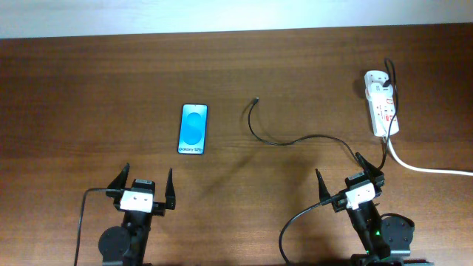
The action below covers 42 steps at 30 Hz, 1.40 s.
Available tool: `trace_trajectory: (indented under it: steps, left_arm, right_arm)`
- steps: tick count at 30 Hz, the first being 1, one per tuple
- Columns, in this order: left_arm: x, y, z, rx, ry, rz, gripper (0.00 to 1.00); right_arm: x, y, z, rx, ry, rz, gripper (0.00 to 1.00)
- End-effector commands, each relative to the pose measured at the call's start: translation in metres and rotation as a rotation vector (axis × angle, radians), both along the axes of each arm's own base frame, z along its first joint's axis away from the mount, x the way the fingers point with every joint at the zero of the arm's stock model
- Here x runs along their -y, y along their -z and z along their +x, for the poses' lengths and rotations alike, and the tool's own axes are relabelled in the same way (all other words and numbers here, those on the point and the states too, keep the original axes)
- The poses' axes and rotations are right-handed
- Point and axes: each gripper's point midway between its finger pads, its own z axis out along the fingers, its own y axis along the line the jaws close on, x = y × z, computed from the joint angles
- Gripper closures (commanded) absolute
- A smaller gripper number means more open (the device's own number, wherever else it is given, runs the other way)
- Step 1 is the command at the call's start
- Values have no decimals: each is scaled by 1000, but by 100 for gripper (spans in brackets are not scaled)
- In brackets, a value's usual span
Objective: Plug charger to phone and switch on socket
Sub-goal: 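Move the left gripper over the blue phone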
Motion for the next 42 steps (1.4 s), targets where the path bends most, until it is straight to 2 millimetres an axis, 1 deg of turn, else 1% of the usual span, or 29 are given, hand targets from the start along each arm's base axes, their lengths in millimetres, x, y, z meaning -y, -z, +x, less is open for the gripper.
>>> trace_trajectory:
  steps: [1,30,37,38,39,42]
  left_arm:
    - [-1,1,0,-1,-5,6,1]
    - [-1,1,0,2,-5,6,1]
    - [6,1,-1,-8,35,2,1]
    - [12,-2,-1,-17,66,-4,1]
    - [12,-7,0,-23,71,-5,1]
    - [19,-32,6,-75,111,-10,1]
  right_arm:
    - [-4,3,-1,-10,-21,8,2]
    - [-4,3,-1,-10,-21,8,2]
    - [-4,3,-1,-10,-21,8,2]
    - [-4,3,-1,-10,-21,8,1]
    - [-4,3,-1,-10,-21,8,2]
    - [-4,3,-1,-10,-21,8,2]
